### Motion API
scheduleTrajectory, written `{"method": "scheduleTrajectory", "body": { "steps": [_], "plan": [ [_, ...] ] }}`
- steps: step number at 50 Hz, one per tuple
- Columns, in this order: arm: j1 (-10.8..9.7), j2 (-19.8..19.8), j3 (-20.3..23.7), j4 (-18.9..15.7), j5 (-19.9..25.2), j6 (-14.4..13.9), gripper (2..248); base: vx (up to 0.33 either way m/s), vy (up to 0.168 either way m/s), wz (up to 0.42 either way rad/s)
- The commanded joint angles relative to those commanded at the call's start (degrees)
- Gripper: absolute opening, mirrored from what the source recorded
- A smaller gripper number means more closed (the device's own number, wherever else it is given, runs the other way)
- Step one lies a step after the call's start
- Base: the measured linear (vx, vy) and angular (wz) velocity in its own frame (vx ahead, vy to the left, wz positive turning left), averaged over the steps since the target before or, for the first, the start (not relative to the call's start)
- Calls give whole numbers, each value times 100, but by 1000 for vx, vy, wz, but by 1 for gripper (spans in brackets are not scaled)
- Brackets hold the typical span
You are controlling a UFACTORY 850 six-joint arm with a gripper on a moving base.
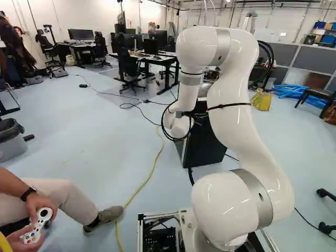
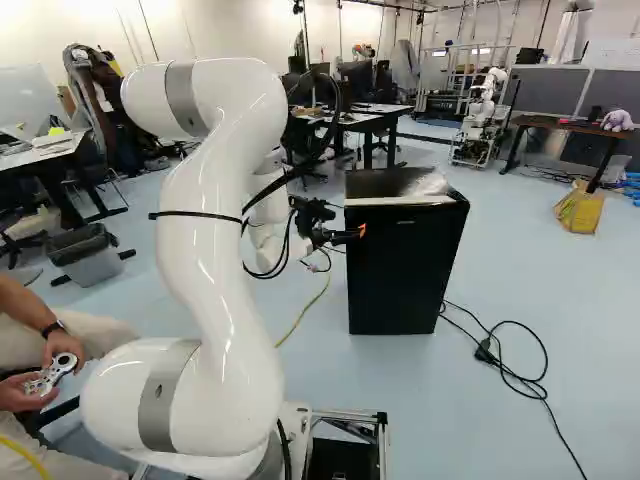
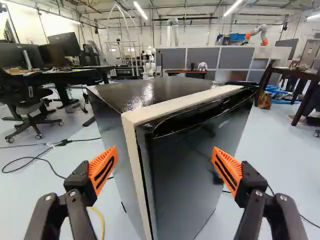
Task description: Grab a drink from the fridge
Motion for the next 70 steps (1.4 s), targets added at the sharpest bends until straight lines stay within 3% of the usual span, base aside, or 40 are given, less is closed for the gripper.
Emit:
{"method": "scheduleTrajectory", "body": {
  "steps": [37,70],
  "plan": [
    [-216,-81,-133,0,210,0,247,0,0,0],
    [-573,80,132,0,355,0,247,1,0,4]
  ]
}}
